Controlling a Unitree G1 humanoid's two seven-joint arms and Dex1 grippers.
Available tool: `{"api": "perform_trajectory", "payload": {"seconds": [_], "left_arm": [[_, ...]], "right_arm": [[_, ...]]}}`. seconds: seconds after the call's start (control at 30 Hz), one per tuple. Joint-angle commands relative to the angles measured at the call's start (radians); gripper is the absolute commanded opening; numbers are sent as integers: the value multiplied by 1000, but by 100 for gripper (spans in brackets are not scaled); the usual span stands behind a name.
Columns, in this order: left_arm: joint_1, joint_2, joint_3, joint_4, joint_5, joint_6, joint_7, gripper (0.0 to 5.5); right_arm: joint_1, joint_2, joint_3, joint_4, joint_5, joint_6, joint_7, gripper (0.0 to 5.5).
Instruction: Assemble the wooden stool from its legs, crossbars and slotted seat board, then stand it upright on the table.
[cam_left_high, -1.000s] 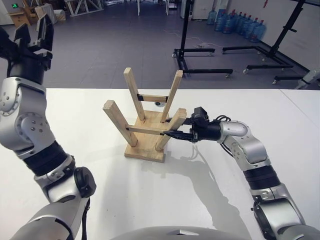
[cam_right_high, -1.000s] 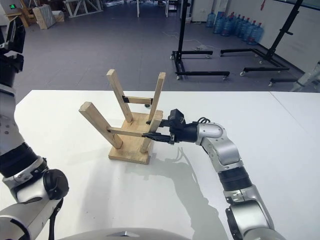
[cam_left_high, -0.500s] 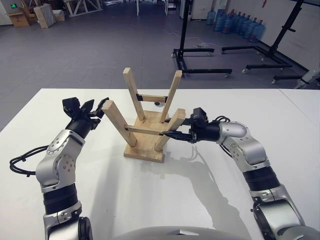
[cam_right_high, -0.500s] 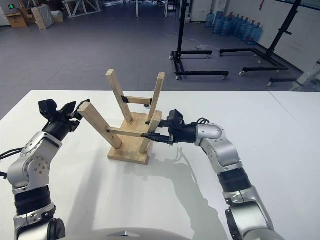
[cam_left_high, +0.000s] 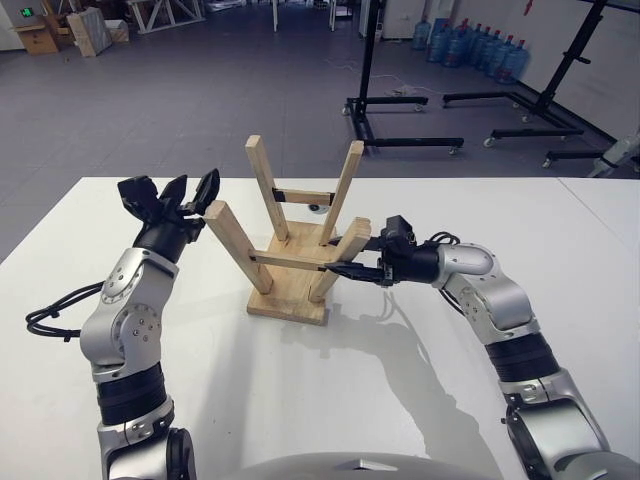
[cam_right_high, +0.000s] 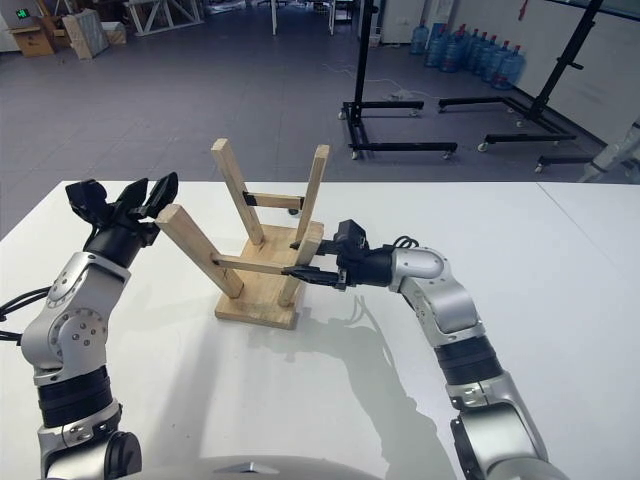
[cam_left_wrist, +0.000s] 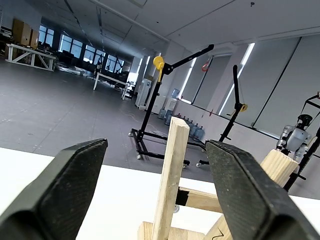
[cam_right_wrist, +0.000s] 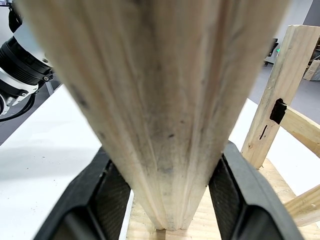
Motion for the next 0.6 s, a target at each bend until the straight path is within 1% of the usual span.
{"api": "perform_trajectory", "payload": {"seconds": [0.03,0.33,0.6], "left_arm": [[-7,0,-65,-26,-2,11,-3,360],[5,7,-228,-57,49,32,-13,360],[-6,-17,-308,-42,98,36,-10,360]], "right_arm": [[4,7,22,1,-15,4,5,204],[-36,27,64,0,-30,18,6,204],[-96,39,93,20,-51,41,18,204]]}}
